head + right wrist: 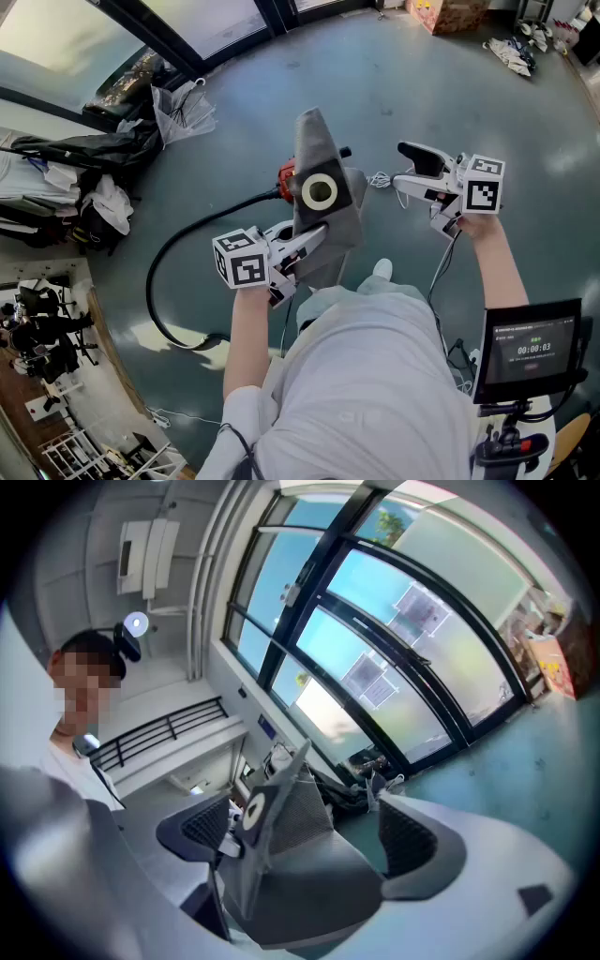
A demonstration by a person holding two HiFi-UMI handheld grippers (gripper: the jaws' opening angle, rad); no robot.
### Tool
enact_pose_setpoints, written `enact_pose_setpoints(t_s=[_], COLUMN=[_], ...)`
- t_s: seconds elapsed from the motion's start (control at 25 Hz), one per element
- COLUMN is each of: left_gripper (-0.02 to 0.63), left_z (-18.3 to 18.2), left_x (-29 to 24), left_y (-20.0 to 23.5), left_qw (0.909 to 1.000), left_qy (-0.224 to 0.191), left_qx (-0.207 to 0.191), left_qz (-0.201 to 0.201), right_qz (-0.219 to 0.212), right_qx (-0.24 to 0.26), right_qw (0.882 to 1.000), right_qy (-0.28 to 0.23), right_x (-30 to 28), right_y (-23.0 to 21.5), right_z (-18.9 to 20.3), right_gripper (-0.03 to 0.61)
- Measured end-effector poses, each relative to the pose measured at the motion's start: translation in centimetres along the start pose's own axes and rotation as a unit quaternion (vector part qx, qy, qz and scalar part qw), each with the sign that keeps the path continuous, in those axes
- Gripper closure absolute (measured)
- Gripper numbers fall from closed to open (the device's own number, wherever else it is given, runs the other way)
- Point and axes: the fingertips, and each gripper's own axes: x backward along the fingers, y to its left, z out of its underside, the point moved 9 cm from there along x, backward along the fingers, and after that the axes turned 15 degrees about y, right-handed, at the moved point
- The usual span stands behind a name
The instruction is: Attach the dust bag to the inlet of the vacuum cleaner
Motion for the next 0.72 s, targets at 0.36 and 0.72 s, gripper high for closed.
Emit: enact_pose_setpoints(t_s=[0.36,0.72], left_gripper=[0.589,0.589], left_z=[-0.3,-4.3], left_x=[-0.7,6.0], left_y=[-1.2,13.2], left_qw=[0.9838,0.9915], left_qy=[0.091,0.121], left_qx=[-0.120,-0.020], left_qz=[0.098,0.043], right_qz=[-0.268,-0.220], right_qx=[0.005,-0.124], right_qw=[0.943,0.940], right_qy=[0.199,0.231], right_x=[-8.0,-20.4], right_y=[-2.0,-7.3], right_z=[-1.5,-3.1], right_gripper=[-0.007,0.045])
